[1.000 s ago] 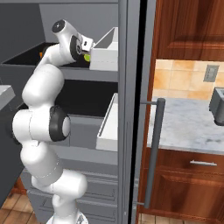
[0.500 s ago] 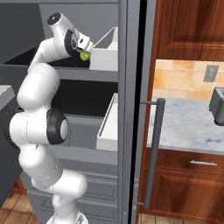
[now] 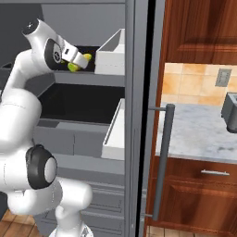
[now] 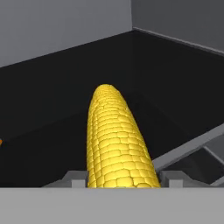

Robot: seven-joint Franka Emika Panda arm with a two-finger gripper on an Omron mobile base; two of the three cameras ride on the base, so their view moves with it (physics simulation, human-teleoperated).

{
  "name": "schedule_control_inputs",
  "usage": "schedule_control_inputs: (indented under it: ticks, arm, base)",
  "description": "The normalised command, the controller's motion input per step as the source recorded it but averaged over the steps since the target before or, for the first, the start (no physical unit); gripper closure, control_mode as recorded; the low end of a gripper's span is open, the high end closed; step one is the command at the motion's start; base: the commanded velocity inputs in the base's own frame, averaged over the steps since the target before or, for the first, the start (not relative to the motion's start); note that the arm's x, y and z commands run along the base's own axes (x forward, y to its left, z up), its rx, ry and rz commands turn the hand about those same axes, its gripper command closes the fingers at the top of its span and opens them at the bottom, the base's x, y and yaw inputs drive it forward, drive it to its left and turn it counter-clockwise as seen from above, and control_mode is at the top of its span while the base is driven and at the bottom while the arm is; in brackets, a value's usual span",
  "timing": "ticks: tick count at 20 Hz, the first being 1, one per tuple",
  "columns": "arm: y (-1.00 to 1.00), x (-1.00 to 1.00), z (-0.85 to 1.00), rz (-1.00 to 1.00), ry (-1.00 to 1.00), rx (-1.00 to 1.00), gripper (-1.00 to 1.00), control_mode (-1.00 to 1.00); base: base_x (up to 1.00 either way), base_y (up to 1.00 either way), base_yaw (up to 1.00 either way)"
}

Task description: Take the cheese, shrimp, and corn from the fridge and place them on the plate on the dining counter to create an appetizer plate.

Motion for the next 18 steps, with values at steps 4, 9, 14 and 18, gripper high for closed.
schedule_control_inputs:
  ticks: [4,9,14,18]
  arm:
    - [0.11,-1.0,-0.07,0.0,0.08,0.03,1.0,-1.0]
    - [0.0,-0.84,-0.41,0.0,0.17,0.01,1.0,-1.0]
    - [-0.01,-0.08,-0.71,0.0,0.33,0.01,1.0,-1.0]
    - [0.0,0.0,0.0,0.0,0.0,0.0,1.0,1.0]
  base:
    - [0.0,0.0,0.0]
    - [0.0,0.0,0.0]
    - [0.0,0.0,0.0]
    - [-0.7,0.2,0.0]
